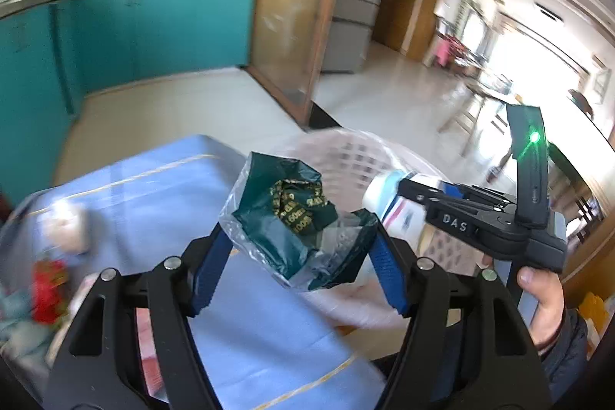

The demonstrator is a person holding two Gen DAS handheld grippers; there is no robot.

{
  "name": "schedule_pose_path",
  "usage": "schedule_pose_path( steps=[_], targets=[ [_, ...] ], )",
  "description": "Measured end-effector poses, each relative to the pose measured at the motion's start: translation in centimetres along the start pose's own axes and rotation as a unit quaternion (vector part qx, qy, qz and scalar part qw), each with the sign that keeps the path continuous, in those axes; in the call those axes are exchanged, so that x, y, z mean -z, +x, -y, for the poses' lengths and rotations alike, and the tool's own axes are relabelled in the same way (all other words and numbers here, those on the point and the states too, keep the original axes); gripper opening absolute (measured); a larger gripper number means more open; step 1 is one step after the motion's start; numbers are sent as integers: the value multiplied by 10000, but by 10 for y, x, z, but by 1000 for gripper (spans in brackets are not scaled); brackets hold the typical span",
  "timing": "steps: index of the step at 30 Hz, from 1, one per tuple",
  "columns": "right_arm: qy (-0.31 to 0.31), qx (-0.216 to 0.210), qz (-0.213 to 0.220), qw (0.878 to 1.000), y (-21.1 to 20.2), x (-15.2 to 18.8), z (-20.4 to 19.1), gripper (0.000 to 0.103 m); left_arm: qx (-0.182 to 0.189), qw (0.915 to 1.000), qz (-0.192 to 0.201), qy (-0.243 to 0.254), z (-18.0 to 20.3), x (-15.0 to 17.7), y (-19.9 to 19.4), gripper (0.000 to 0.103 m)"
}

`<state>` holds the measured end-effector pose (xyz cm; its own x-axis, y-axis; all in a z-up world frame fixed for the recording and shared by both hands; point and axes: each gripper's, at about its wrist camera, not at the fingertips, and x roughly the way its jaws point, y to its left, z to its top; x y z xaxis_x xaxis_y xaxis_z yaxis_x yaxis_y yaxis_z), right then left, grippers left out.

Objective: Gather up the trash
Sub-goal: 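Carry the cup and wrapper over the basket and release both, then grasp the pink plastic bag with the right gripper and lift it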

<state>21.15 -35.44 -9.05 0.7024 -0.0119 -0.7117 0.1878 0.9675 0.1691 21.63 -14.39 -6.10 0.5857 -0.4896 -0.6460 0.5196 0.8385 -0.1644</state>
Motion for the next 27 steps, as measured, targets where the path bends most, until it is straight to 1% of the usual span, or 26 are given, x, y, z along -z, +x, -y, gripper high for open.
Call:
schedule_pose_path(
  steps=[1, 2, 3, 4, 6, 8, 10, 11, 12, 13, 14, 15, 17, 19, 20, 21, 22, 23, 25, 26, 27],
  targets=[
    [162, -24, 30, 9999, -1, -1, 7, 41, 96, 9998, -103, 102, 7, -3, 13, 72],
    [264, -29, 61, 9996, -3, -2, 13, 51, 154, 9996, -159, 176, 13, -4, 22, 75],
    [403, -23, 120, 9991, -5, -2, 19, 58, 211, 9993, -206, 241, 18, -4, 29, 80],
    [499, -16, 163, 9986, -6, -2, 23, 60, 241, 9990, -240, 297, 23, -3, 36, 82],
    [642, 5, 239, 9977, -8, -2, 29, 60, 148, 9993, -206, 291, 23, -1, 40, 91],
    [741, -38, 314, 9968, -11, -2, 31, 60, 96, 9996, -161, 200, 17, 1, 37, 94],
    [734, -115, 373, 9965, -13, 0, 31, 60, -162, 9997, -172, 69, 4, 4, 29, 94],
    [690, -160, 409, 9967, -15, 0, 28, 60, -401, 9991, -123, 15, -2, 7, 20, 94],
    [592, -238, 463, 9969, -17, 0, 23, 60, -842, 9964, -30, -43, -14, 12, 9, 94],
    [465, -323, 512, 9971, -19, 0, 17, 60, -1185, 9929, 32, -79, -22, 17, -1, 94],
    [244, -441, 568, 9971, -21, 2, 5, 60, -1634, 9864, 91, -136, -33, 23, -12, 94],
    [75, -512, 595, 9969, -21, 2, -5, 60, -2138, 9764, 135, -256, -50, 34, -26, 94],
    [-478, -736, 630, 9941, -23, 8, -37, 60, -2636, 9629, 132, -560, -75, 49, -48, 94],
    [-912, -956, 609, 9894, -22, 14, -67, 60, -2964, 9502, 93, -961, -103, 65, -73, 93],
    [-1069, -1060, 581, 9869, -21, 15, -79, 60, -3067, 9455, 92, -1090, -112, 71, -85, 90],
    [-1302, -1214, 519, 9827, -20, 20, -98, 60, -3143, 9422, 112, -1154, -117, 75, -95, 86],
    [-1524, -1340, 443, 9782, -17, 26, -116, 60, -3291, 9363, 187, -1213, -122, 80, -110, 86],
    [-1787, -1469, 323, 9723, -12, 33, -138, 60, -3369, 9331, 252, -1234, -126, 81, -118, 86],
    [-2107, -1694, 53, 9627, -3, 44, -172, 67, -3513, 9264, 455, -1276, -130, 85, -139, 86],
    [-2235, -1772, -113, 9584, 5, 51, -190, 74, -3532, 9249, 529, -1309, -130, 87, -149, 86],
    [-2324, -1815, -237, 9552, 10, 57, -202, 77, -3533, 9241, 577, -1340, -131, 88, -154, 86]
  ],
)
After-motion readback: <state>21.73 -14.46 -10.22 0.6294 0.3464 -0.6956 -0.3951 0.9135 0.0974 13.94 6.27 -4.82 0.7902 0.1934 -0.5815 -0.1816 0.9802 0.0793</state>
